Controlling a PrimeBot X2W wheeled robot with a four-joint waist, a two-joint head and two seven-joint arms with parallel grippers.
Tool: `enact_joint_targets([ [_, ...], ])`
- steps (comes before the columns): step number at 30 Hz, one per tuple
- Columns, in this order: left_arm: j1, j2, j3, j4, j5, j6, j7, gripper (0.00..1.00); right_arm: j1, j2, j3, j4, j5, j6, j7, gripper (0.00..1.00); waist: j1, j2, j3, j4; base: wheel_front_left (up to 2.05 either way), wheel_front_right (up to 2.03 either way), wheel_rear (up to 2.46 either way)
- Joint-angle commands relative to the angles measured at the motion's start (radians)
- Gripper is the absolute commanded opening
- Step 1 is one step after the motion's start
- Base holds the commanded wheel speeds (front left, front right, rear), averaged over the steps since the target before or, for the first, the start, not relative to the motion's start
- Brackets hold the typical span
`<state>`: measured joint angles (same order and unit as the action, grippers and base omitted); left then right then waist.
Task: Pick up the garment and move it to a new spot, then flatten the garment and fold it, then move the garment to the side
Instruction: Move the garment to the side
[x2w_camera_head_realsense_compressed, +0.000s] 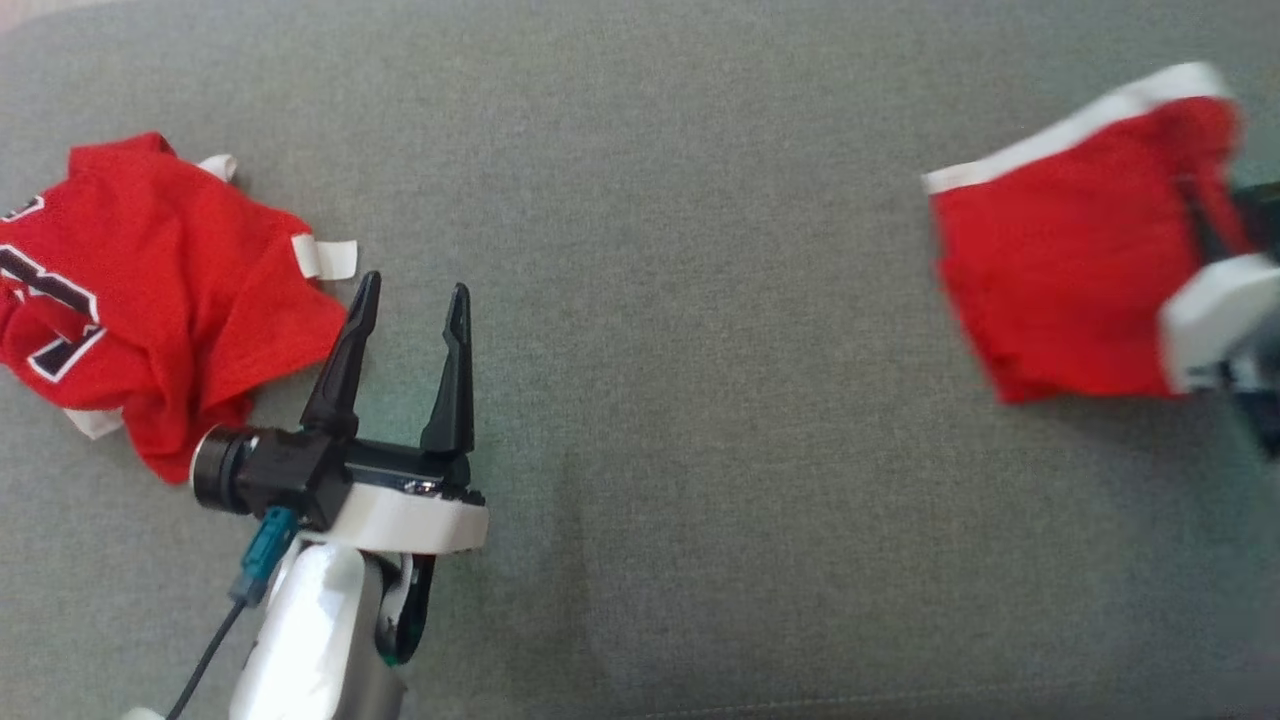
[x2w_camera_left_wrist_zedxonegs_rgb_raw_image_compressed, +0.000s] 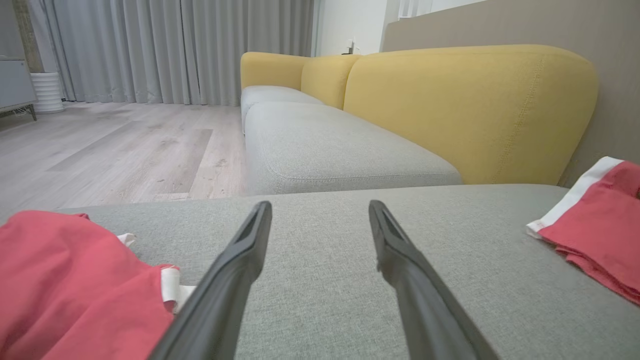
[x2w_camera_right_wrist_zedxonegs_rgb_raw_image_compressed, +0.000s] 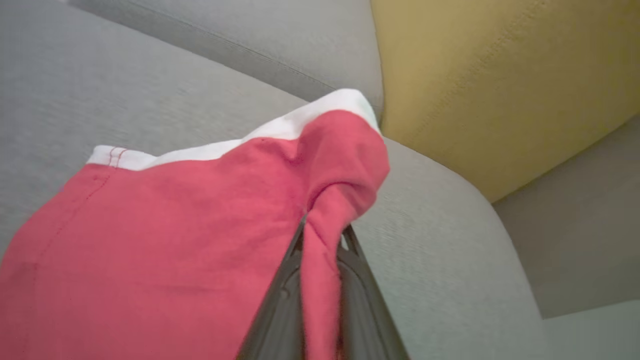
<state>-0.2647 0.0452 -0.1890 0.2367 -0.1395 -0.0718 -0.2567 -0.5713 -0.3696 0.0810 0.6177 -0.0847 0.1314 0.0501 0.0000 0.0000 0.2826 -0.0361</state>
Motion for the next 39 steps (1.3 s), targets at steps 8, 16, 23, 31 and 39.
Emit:
enact_joint_targets([
  [8,-0.048,0.006,0.051,-0.036,0.024,-0.018,-0.005,1.0,-0.017,-0.214,-0.11,-0.004,0.007,-0.001,0.013,0.0,0.0,0.0,0.074,0.016,0.0,0.0,0.0],
  [16,-0.06,0.009,0.06,-0.032,0.035,-0.029,-0.005,1.0,-0.064,-0.204,-0.196,0.042,-0.022,-0.001,0.004,0.0,0.0,0.0,0.088,0.017,0.0,0.0,0.0],
  [23,-0.053,0.009,0.064,-0.031,0.044,-0.033,-0.005,1.0,-0.075,-0.157,-0.242,0.061,-0.055,-0.001,0.01,0.0,0.0,0.0,0.07,0.013,0.0,0.0,0.0],
  [31,-0.033,0.008,0.065,-0.024,0.043,-0.032,-0.005,1.0,-0.065,-0.114,-0.261,0.046,-0.046,-0.001,-0.019,1.0,0.0,0.0,0.029,0.01,0.0,0.0,0.0],
  [39,-0.002,0.007,0.073,-0.026,0.036,-0.025,-0.005,1.0,-0.053,-0.026,-0.219,-0.052,-0.022,-0.001,-0.088,1.0,0.0,0.0,-0.043,-0.005,0.0,0.0,0.0],
])
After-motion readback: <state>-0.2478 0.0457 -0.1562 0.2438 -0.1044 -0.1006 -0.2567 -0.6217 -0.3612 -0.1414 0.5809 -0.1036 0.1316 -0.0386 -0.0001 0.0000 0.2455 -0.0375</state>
